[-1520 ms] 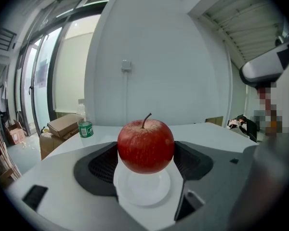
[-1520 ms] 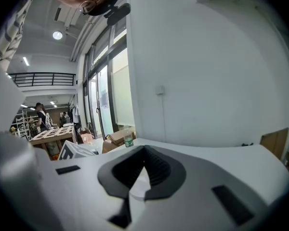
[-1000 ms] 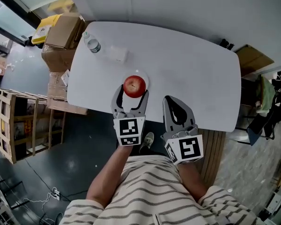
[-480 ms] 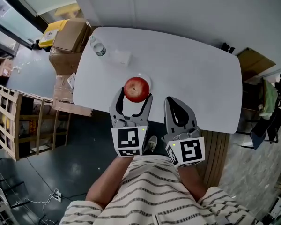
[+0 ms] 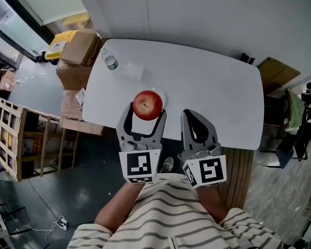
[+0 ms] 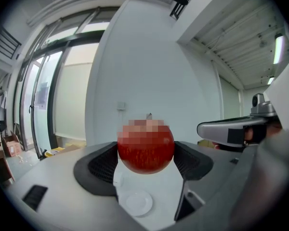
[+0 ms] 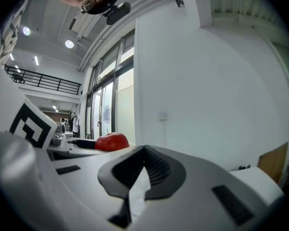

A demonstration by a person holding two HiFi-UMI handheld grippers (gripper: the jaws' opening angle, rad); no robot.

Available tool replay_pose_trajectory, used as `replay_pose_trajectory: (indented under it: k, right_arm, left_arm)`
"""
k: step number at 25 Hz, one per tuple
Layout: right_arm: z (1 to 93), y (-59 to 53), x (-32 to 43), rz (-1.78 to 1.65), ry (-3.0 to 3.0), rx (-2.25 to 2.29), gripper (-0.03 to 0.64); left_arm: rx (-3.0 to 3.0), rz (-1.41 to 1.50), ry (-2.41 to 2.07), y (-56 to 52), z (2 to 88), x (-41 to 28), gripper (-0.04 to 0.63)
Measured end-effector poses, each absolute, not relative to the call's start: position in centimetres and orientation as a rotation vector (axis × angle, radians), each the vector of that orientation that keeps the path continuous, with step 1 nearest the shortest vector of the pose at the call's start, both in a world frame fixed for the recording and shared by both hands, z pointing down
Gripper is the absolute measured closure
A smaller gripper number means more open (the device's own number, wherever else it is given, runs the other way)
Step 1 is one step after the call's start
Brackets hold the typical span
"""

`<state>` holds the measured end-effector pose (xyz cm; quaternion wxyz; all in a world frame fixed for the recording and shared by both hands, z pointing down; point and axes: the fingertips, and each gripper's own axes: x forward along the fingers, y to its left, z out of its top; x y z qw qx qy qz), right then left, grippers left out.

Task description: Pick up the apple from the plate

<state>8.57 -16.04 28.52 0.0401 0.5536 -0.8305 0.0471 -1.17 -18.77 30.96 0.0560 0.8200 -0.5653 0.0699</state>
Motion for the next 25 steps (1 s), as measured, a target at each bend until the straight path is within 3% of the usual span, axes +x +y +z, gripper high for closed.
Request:
replay_pose_trajectory:
  k: [25]
  right_arm:
    - [25.5,-15.7,7.0,0.033,-2.595,1.653,0.606]
  left_arm:
    - [2.545,0.061,-1.780,-17.1,25.7,-1.5,0.224]
